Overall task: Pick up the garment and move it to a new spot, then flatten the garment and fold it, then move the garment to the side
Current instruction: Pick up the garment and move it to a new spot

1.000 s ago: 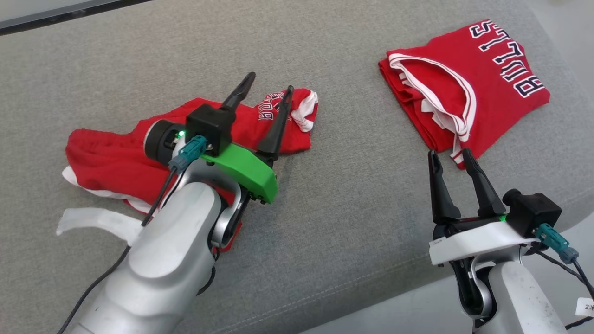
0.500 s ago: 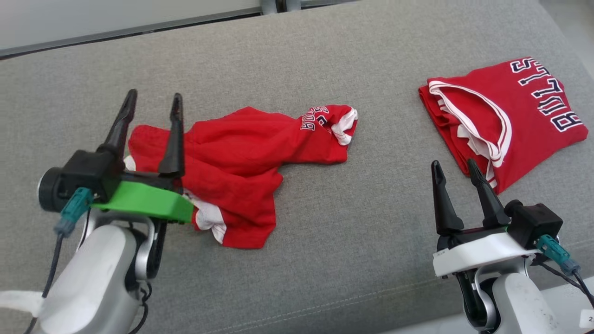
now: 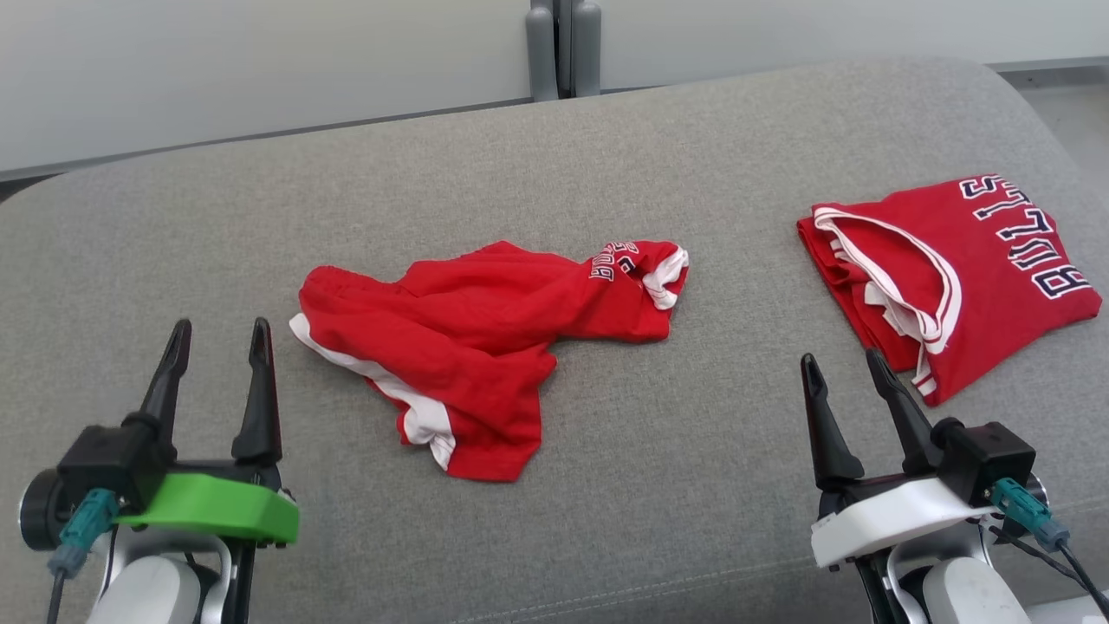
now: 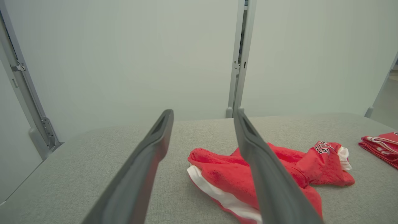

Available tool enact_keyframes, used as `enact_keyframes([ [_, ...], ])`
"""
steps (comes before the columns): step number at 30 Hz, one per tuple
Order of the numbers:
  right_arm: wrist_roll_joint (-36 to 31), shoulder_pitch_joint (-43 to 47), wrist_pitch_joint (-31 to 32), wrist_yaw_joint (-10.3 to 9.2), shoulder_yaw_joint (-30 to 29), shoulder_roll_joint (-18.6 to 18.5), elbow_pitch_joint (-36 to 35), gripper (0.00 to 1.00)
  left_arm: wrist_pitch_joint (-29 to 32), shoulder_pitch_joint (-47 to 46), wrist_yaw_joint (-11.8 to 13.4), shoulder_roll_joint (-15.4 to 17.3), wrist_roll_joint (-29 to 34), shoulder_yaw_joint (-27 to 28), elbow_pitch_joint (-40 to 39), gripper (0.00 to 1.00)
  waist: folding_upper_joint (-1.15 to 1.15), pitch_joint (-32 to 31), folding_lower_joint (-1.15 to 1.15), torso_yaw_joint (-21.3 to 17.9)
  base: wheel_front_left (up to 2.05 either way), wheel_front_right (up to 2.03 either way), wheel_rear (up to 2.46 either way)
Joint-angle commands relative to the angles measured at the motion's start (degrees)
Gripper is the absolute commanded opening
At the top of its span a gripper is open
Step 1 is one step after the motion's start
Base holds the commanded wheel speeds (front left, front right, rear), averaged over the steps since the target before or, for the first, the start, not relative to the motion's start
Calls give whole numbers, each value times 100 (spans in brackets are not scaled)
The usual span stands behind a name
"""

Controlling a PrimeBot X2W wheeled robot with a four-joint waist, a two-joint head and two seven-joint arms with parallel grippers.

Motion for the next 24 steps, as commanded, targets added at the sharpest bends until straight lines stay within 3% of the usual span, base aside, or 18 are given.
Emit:
enact_keyframes([
  [1, -71, 96, 4, -2, -11, -18, -42, 100, -18, 151, 0, -19, 69, 29, 17, 100, 0, -181, 0, 55, 0, 0, 0],
  [11, 1, 435, 188, -2, -53, -19, -240, 100, -14, 811, 74, -88, 232, 95, 98, 100, 0, -516, 0, 92, 0, 0, 0],
  [24, 16, 513, 279, -2, -85, -18, -346, 100, 18, 803, 80, -70, 195, 29, 188, 100, 0, -525, 0, 209, 0, 0, 0],
])
